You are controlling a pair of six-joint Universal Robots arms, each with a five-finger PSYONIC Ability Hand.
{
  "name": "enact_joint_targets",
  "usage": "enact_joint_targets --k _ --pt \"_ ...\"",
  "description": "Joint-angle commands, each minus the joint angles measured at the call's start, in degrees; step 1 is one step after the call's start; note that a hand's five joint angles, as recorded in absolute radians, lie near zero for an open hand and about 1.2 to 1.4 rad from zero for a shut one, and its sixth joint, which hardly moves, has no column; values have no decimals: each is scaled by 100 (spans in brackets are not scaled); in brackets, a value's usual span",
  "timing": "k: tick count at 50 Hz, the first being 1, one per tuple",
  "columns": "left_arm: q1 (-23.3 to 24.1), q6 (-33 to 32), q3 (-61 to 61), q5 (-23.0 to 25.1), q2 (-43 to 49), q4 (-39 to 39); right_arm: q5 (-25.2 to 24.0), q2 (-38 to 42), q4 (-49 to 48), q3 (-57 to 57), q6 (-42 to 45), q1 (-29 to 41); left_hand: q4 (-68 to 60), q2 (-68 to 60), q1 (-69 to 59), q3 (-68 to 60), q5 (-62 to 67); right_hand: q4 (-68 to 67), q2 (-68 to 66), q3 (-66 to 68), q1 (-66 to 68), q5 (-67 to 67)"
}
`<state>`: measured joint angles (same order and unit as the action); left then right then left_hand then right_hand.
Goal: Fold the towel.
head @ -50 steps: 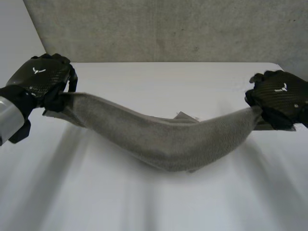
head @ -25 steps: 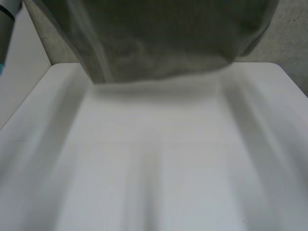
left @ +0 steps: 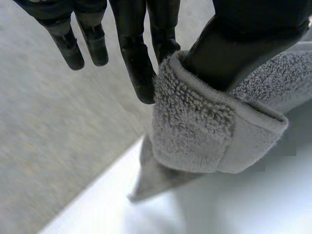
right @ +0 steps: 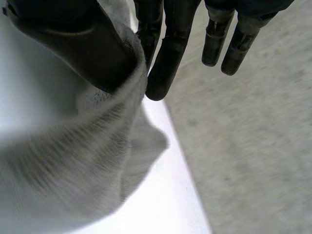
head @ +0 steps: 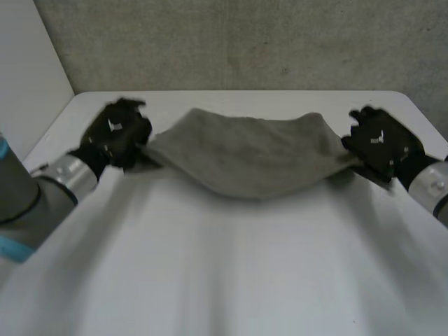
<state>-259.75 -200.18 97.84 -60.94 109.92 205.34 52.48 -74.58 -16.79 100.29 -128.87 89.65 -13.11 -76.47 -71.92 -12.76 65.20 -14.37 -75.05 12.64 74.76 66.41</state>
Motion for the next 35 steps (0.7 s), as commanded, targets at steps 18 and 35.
enact_joint_targets --k 18,35 --pt "-172 -258 271 56 -1807 -1532 -423 -1147 2637 175 -41 -668 311 -353 -808 276 480 437 -495 -264 524 359" --pt "-770 1060 -591 153 -2686 -2068 -353 -2385 2690 -993 -1588 -730 311 -353 -808 276 480 437 -495 -264 524 359"
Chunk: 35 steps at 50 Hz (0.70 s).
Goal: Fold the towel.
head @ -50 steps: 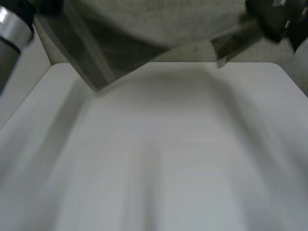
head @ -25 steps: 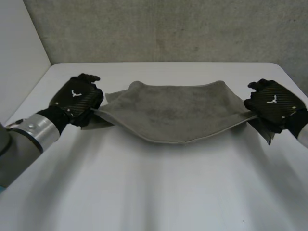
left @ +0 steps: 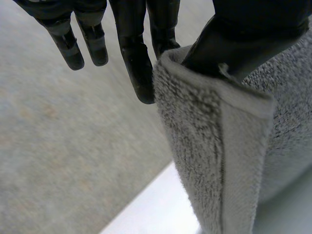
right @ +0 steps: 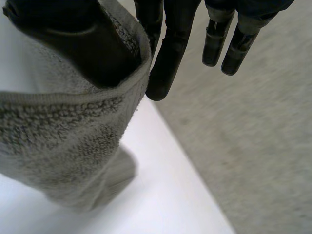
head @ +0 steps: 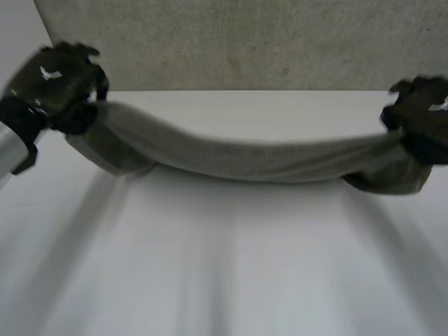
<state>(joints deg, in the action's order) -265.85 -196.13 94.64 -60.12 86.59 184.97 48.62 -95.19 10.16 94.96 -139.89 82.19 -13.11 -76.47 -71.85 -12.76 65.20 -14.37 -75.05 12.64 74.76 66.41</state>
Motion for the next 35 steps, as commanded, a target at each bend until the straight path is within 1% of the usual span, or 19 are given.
enact_joint_targets --k 1,7,10,13,15,18,21,23,24,25,26,27,28,29,30,31,33,34,35 --pt "-168 785 -288 79 -396 -22 34 -333 -5 -496 -487 42 311 -353 -815 276 480 437 -495 -264 524 359" --pt "-168 866 -226 70 -274 -14 43 -236 -14 -523 -417 43 311 -353 -815 276 480 437 -495 -264 524 359" --pt "-160 848 -226 62 -21 -14 60 36 -5 -549 -179 43 311 -353 -815 276 480 437 -495 -264 524 359" --pt "-177 840 -366 53 322 -57 218 309 30 -628 172 78 311 -353 -815 276 480 437 -495 -264 524 359" --pt "-177 840 -471 53 428 -58 489 431 48 -812 461 218 311 -353 -815 276 480 437 -495 -264 524 359" --pt "-169 840 -726 -17 587 -23 587 484 12 -962 533 341 311 -353 -815 276 480 437 -495 -264 524 359" --pt "-160 857 -1077 -26 884 13 623 792 -102 -1235 629 623 311 -353 -815 276 480 437 -495 -264 524 359" --pt "-168 857 -1305 -44 1139 82 745 1369 -548 -1654 690 789 311 -353 -815 276 480 437 -495 -264 524 359" --pt "-160 866 -1603 -157 1402 188 746 1372 -550 -1656 691 790 311 -353 -815 276 480 437 -495 -264 524 359" --pt "-160 866 -1606 -158 1405 189 868 1659 -768 -1917 734 859 311 -353 -815 276 480 437 -495 -264 524 359" --pt "-107 866 -1998 -402 1666 293 869 1662 -770 -1920 735 860 311 -353 -815 276 480 437 -495 -264 524 359" --pt "-55 875 -2454 -770 1921 329 1060 1906 -944 -2277 752 999 311 -353 -815 276 480 437 -495 -264 524 359" --pt "-54 875 -2459 -773 1923 329 1332 2030 -1050 -2733 752 1157 311 -353 -815 276 480 437 -495 -264 524 359" --pt "-2 892 -2937 -1104 2097 320 1335 2031 -1051 -2737 752 1159 311 -353 -815 276 480 437 -495 -264 524 359" --pt "-2 892 -2942 -1107 2099 320 1543 2057 -1112 -3199 683 1298 311 -353 -815 276 480 437 -495 -264 524 359" --pt "94 884 -3368 -1360 2160 286 1667 1979 -1147 -3577 595 1413 311 -353 -815 276 480 437 -495 -264 524 359" --pt "192 883 -3680 -1433 2152 303 1729 1891 -1165 -3825 411 1501 311 -353 -815 276 480 437 -495 -264 524 359" --pt "218 901 -3828 -1398 2126 312 1730 1891 -1165 -3827 410 1502 311 -353 -815 276 480 437 -495 -264 524 359" --pt "218 910 -3882 -1319 2056 320 1660 1821 -1183 -3914 149 1502 311 -353 -815 276 480 437 -495 -264 524 359"
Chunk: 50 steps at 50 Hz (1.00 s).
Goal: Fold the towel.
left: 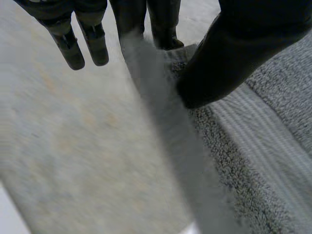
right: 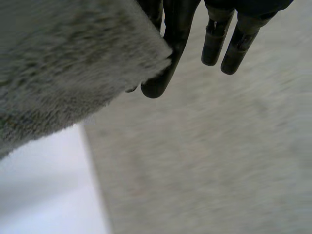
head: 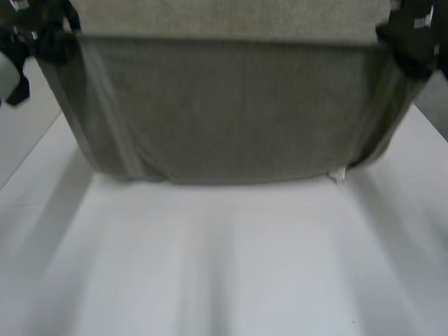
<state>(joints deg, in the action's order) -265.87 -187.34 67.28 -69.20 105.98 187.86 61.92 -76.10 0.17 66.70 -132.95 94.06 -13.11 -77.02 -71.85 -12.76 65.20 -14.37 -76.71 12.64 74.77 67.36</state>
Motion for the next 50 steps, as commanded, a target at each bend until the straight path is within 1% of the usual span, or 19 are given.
enact_joint_targets --k 1,2,6,8,14,19,26,28,29,31,32,33,34,36,38,40,45,48,50 --pt "219 31 -1147 -411 116 31 225 -90 -193 -1080 -774 289 311 -298 -815 276 480 437 -329 -264 523 264" --pt "219 40 -1112 -306 20 31 224 -90 -193 -1080 -777 289 311 -298 -815 276 480 437 -329 -264 523 264" --pt "175 48 -839 -77 -86 5 -197 -72 -193 -476 -1075 175 311 -298 -815 276 480 437 -329 -264 523 264" --pt "106 57 -262 133 -121 31 -216 -98 -166 -271 -1076 175 311 -298 -815 276 480 437 -329 -264 523 264" --pt "52 48 497 249 -174 14 -189 -414 -35 675 -1154 148 311 -298 -815 276 480 437 -329 -264 523 264" --pt "8 48 1200 310 -658 -30 -268 -809 79 1353 -1374 148 311 -298 -815 276 480 437 -329 -264 523 264" --pt "-535 57 2375 1003 -1727 -48 -620 -1206 607 2093 -1497 -107 311 -298 -815 276 480 437 -329 -264 523 264" --pt "-659 66 2571 1128 -1976 -65 -926 -1459 1062 2373 -1462 -439 311 -298 -815 276 480 437 -329 -264 523 264" --pt "-764 66 2754 1215 -2228 -117 -928 -1461 1064 2374 -1462 -441 311 -298 -815 276 480 437 -329 -264 523 264" --pt "-852 66 2903 1302 -2466 -214 -1347 -1810 1466 2593 -1454 -756 311 -298 -815 276 480 437 -329 -264 523 264" --pt "-931 57 3035 1373 -2668 -345 -1349 -1812 1468 2594 -1453 -757 311 -298 -815 276 480 437 -329 -264 523 264" --pt "-932 57 3037 1374 -2670 -347 -1584 -1995 1660 2655 -1453 -896 311 -298 -815 276 480 437 -329 -264 523 264" --pt "-1028 57 3158 1452 -2844 -486 -1587 -1997 1662 2656 -1453 -898 311 -298 -815 276 480 437 -329 -264 523 264" --pt "-1108 48 3274 1558 -3004 -619 -2024 -2233 1985 2726 -1445 -1178 311 -298 -815 276 480 437 -329 -264 523 264" --pt "-1169 48 3371 1672 -3145 -707 -2192 -2286 2100 2726 -1436 -1301 311 -298 -815 276 480 437 -329 -264 523 264" --pt "-1265 57 3458 1882 -3224 -812 -2316 -2296 2180 2726 -1383 -1425 311 -298 -815 276 480 437 -329 -264 523 264" --pt "-1345 57 3476 1998 -3154 -812 -2387 -2190 2251 2735 -996 -1618 311 -298 -815 276 480 437 -329 -264 523 264" --pt "-1328 57 3485 2006 -2892 -760 -2343 -1821 2242 2726 -706 -1574 311 -298 -815 276 480 437 -329 -264 523 264" --pt "-1301 49 3459 1972 -2620 -760 -2194 -1270 2268 2638 -409 -1426 311 -298 -815 276 480 437 -329 -264 523 264"
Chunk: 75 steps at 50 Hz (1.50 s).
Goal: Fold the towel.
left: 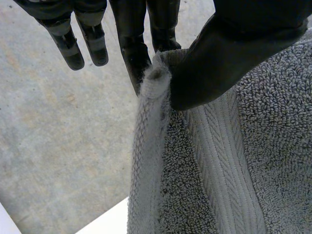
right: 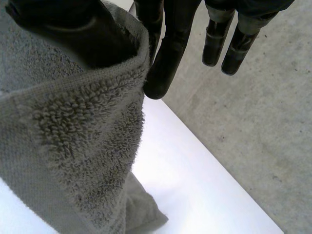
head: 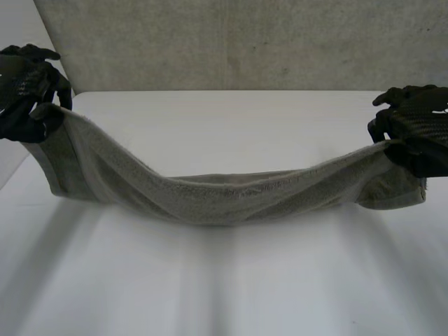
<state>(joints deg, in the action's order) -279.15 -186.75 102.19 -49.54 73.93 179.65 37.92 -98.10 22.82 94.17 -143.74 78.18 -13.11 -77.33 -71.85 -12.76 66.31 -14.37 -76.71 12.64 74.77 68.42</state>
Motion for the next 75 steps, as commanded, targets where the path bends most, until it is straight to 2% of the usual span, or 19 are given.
enact_joint_targets --k 1,3,7,8,9,10,12,15,17,29,47,54,75 --pt "88 -11 -111 -29 892 62 207 933 3 -110 671 162 311 -267 -815 276 369 437 -329 -264 523 158" --pt "115 -28 -216 -64 1200 62 348 1170 3 -154 838 268 311 -267 -815 276 369 437 -329 -264 523 158" --pt "326 -37 -551 -152 1862 26 952 1932 3 -399 1373 697 311 -267 -815 276 369 437 -329 -264 523 158" --pt "457 -37 -725 -265 2201 26 1154 2144 3 -469 1505 837 311 -267 -815 276 369 437 -329 -264 523 158" --pt "562 -46 -892 -440 2501 26 1156 2146 3 -470 1506 839 311 -267 -815 276 369 437 -329 -264 523 158" --pt "563 -46 -894 -442 2504 26 1313 2302 -14 -522 1585 935 311 -267 -815 276 369 437 -329 -264 523 158" --pt "686 -98 -1191 -836 2959 44 1419 2434 -66 -584 1585 988 311 -267 -815 276 369 437 -329 -264 523 158" --pt "704 -169 -1333 -1022 3154 53 1499 2689 -198 -716 1568 1050 311 -267 -815 276 369 437 -329 -264 523 158" --pt "730 -387 -1561 -1328 3565 27 1526 2805 -313 -751 1550 1103 311 -267 -815 276 369 437 -329 -264 523 158" --pt "1117 -793 -1957 -1875 4385 62 2114 3384 -1718 -918 1348 1550 311 -267 -815 276 369 437 -329 -264 523 158" --pt "1152 -810 -2151 -2112 4815 386 2158 4255 -2132 -1551 1366 1946 311 -267 -815 276 369 437 -329 -264 523 158" --pt "1240 -810 -2282 -2235 5026 580 2369 4518 -2413 -1753 1383 2017 311 -267 -815 276 369 437 -329 -264 523 158" --pt "1513 -793 -2748 -2402 5466 774 2413 4835 -2589 -2149 1392 2017 311 -267 -815 276 369 437 -329 -264 523 158"
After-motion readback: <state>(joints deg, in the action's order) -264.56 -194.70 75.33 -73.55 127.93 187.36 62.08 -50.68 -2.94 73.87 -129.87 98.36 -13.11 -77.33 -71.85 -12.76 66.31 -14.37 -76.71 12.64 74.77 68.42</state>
